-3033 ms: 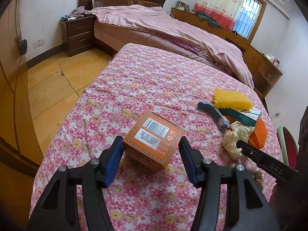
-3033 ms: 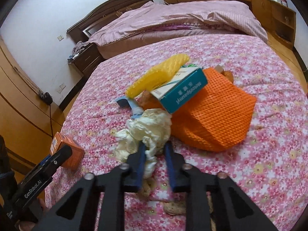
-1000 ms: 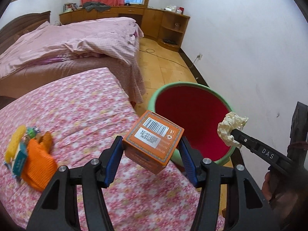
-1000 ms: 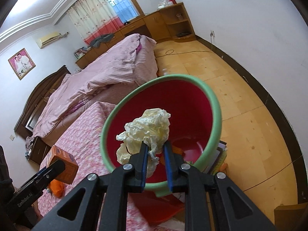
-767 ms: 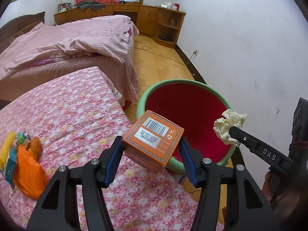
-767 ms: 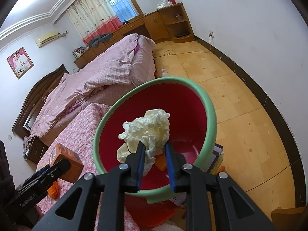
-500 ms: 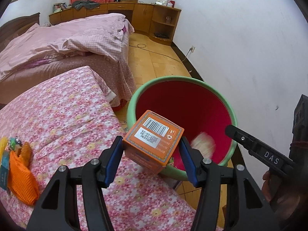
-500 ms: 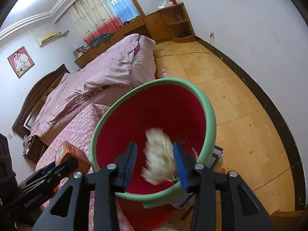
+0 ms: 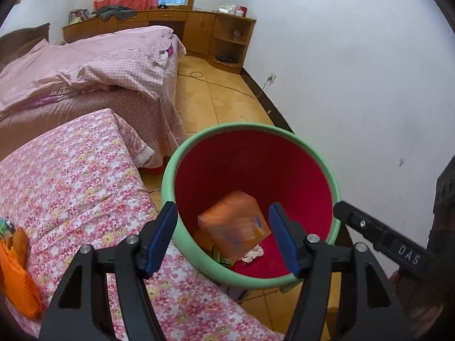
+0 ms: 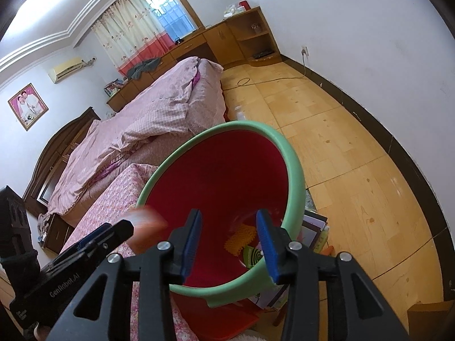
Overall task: Collect trash
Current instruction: 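Open the right tool to drop the plastic bag while the left tool drops the orange box, then move the left tool back to the bed and grasp another yellow foam net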
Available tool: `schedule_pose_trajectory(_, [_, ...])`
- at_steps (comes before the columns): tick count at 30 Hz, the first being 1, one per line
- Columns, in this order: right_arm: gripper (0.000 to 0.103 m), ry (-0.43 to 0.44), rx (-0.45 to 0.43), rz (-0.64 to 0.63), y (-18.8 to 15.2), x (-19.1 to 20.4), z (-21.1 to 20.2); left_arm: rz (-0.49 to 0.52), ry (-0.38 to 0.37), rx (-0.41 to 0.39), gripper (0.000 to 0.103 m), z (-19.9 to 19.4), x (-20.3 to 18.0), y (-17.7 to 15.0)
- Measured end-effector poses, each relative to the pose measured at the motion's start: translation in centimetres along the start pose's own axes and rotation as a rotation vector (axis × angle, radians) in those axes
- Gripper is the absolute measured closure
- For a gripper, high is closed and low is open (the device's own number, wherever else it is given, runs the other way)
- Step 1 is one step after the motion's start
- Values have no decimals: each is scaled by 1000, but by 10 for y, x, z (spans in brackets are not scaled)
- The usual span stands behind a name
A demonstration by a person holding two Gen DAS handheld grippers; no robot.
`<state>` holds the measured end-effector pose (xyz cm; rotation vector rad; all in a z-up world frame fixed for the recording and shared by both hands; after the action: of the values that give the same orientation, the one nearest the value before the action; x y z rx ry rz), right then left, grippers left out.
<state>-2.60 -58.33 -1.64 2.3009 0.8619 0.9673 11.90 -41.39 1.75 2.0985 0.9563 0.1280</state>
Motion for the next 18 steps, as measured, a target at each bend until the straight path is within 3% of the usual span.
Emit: schedule_pose_trajectory(18, [57,41,-14,-31,-9,24,-27,-64,28,-42,37,-63,25,-8])
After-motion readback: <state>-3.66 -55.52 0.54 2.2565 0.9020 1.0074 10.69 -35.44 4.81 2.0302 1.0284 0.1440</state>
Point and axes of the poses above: each gripper's, at about its wrist camera, not at the fingertips, and z roughly the way its jaws point, x to its left, y to its top, the point moved 4 cm from there along z, roughly the way its jaws point, and after that the axes turned 3 degrees about -x, right-handed, at the moved point
